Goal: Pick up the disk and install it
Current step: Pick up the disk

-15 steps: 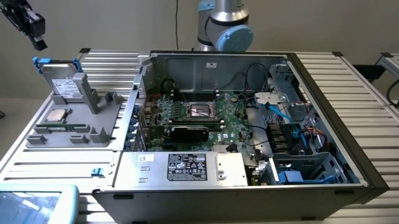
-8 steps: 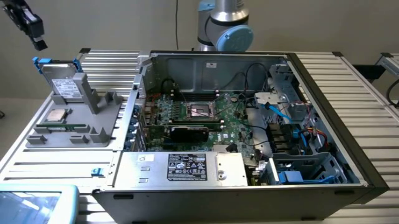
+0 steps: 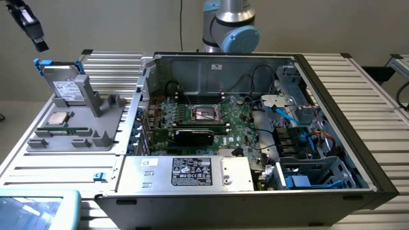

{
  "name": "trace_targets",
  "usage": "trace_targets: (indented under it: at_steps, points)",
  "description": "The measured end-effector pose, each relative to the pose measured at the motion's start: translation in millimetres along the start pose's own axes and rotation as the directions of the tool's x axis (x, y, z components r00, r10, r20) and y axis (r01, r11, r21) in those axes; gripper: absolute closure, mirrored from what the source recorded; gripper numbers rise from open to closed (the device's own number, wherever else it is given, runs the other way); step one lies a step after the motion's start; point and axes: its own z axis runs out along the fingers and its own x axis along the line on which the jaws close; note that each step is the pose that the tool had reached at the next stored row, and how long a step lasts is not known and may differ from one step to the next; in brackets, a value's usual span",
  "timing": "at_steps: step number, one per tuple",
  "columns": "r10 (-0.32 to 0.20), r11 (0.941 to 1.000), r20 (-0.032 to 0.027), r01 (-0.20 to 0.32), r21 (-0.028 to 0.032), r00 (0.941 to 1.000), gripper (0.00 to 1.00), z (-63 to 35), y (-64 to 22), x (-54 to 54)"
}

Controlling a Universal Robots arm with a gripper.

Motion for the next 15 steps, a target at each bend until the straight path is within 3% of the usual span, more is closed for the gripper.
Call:
trace_targets:
  at_steps: [7,11,15]
  points:
    - [0.115,0.9933,0.0018,-0.115,-0.0028,0.9933,0.89,0.0,0.0,0.0]
    - [0.18,0.9836,0.0026,-0.18,-0.0046,0.9836,0.89,0.0,0.0,0.0]
    - [0.244,0.9697,0.0033,-0.244,-0.0063,0.9697,0.89,0.0,0.0,0.0]
